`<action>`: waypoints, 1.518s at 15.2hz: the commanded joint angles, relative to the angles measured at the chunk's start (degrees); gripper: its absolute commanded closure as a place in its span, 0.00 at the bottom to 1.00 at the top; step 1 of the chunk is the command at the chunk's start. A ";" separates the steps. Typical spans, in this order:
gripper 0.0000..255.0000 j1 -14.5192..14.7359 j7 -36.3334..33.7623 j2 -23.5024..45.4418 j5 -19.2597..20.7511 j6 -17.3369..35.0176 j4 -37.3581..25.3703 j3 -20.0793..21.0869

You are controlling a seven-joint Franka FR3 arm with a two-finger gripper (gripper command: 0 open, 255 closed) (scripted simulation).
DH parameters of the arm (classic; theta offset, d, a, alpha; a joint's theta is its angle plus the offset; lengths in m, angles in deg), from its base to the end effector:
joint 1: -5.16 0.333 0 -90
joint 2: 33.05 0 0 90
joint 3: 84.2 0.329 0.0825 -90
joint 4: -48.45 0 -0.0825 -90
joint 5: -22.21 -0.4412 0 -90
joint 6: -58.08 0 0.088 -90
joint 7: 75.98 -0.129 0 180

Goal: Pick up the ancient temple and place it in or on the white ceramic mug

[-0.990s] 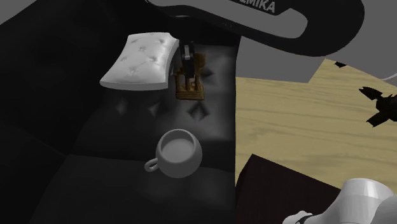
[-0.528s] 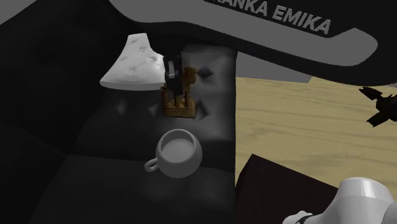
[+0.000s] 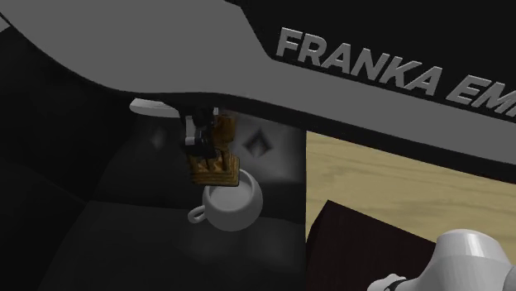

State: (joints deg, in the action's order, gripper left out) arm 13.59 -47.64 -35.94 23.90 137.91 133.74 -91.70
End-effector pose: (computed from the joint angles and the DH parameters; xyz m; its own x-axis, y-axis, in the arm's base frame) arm 0.5745 0.0030 0.6728 0.8733 0.4846 -0.0506 0.4852 -0.8744 -0.0015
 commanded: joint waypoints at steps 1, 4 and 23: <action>1.00 0.23 -0.61 -0.56 0.04 1.22 1.78 0.27; 1.00 0.25 -0.75 -1.49 0.14 3.79 5.28 0.31; 1.00 0.23 -1.25 -4.09 0.46 16.66 20.73 0.34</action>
State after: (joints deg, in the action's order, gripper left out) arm 13.83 -48.89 -40.10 24.34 154.49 154.22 -91.35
